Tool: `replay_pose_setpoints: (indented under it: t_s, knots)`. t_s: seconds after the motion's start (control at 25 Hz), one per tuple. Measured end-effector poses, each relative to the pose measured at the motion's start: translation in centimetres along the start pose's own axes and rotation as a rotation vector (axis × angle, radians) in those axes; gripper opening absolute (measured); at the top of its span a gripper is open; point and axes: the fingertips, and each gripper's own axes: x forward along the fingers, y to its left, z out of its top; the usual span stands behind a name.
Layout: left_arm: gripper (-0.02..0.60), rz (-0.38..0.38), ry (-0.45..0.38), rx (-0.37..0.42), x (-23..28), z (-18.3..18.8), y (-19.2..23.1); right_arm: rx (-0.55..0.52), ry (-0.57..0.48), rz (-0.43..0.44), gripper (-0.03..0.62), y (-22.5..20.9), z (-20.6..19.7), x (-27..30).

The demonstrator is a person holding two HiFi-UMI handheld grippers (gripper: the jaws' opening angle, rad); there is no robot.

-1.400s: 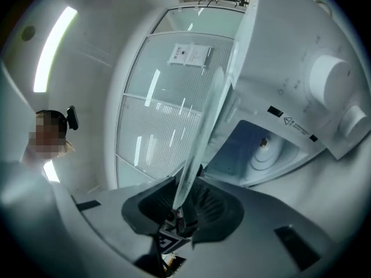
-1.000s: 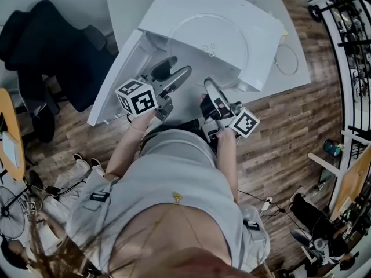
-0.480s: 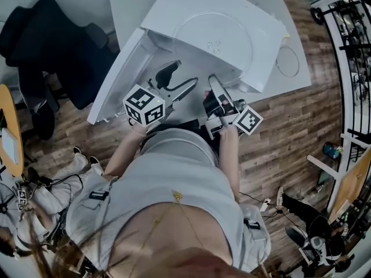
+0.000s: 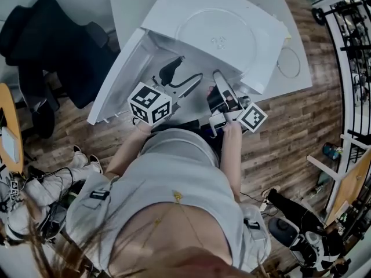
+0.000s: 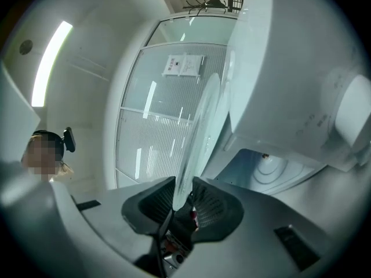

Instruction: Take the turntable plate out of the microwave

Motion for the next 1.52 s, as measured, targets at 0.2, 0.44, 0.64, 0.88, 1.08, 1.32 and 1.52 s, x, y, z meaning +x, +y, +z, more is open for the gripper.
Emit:
replay_pose_setpoints:
  t_s: [0.2, 0.44, 0.64, 0.88, 1.08, 1.32, 1.52]
  knots:
    - [0.325, 0.033, -0.012, 0.03, 0.7, 0.5, 0.5, -0.003, -0.012, -0.016, 0.094, -0.4, 1.0, 0.6]
    - [0.325, 0.08, 0.022, 0.231, 0.6, 0.4, 0.2, -0.006, -0.016, -0.032, 0.092, -0.9, 2.0, 1.4]
    - [0.325, 0.091, 0.011, 0.235, 1.3, 0.6, 0.3, -0.113, 0.006, -0.044, 0.119, -0.3, 1.6, 2.1]
    - [0.325, 0.11, 0.008, 0.22, 1.8, 0.8, 0.5, -0.302, 0.07, -0.173, 0.177, -0.1, 0.1, 0.3]
    - [0.325, 0.119, 0.014, 0.241, 1.3, 0.5, 0.5, -0.651, 0.127, -0.375, 0.198, 0.6, -0.8, -1.7]
    - [0.325, 0.135, 0.008, 0.262, 0.8, 0.2, 0.2, -1.025, 0.15, -0.63, 0.259, 1.1, 1.2, -3.0]
    - [0.325, 0.139, 0.025, 0.286, 1.3, 0.1, 0.2, -1.061, 0.208, -0.694, 0.27, -0.1, 1.7, -2.6]
